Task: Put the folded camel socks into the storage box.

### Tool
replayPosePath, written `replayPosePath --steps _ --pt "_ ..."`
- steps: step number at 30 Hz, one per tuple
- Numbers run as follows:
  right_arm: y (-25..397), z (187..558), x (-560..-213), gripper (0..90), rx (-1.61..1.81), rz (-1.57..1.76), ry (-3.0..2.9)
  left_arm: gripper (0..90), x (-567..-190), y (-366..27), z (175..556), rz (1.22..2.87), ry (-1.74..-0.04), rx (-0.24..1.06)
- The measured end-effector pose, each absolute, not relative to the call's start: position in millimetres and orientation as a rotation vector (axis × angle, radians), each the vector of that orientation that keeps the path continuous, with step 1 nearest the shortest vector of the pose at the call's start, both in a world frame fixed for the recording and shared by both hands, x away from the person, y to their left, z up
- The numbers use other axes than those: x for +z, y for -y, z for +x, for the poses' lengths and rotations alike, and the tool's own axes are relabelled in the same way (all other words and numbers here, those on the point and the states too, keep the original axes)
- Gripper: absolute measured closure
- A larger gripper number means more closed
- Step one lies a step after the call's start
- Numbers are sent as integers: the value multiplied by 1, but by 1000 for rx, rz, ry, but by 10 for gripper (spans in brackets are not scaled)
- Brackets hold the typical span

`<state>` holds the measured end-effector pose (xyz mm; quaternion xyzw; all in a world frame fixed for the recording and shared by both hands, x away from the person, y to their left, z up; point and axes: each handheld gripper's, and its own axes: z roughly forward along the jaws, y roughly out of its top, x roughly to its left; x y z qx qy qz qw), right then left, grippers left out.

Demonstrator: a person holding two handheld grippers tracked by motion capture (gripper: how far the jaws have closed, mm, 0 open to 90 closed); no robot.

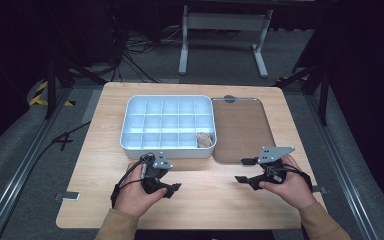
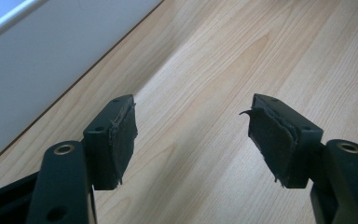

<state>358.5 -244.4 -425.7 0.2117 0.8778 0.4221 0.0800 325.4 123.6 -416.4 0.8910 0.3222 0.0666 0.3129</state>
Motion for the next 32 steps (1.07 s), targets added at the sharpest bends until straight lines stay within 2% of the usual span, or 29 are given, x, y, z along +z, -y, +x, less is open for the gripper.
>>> replayPosePath --steps 12,23,32 --pt "243 357 -470 334 1195 698 -2659 328 -432 -133 332 2377 -905 181" --pt "239 352 -479 303 1137 666 -2638 321 -441 -140 336 2393 -885 155" --pt "238 351 -480 270 1106 691 -2628 308 -453 -149 338 2382 -851 186"
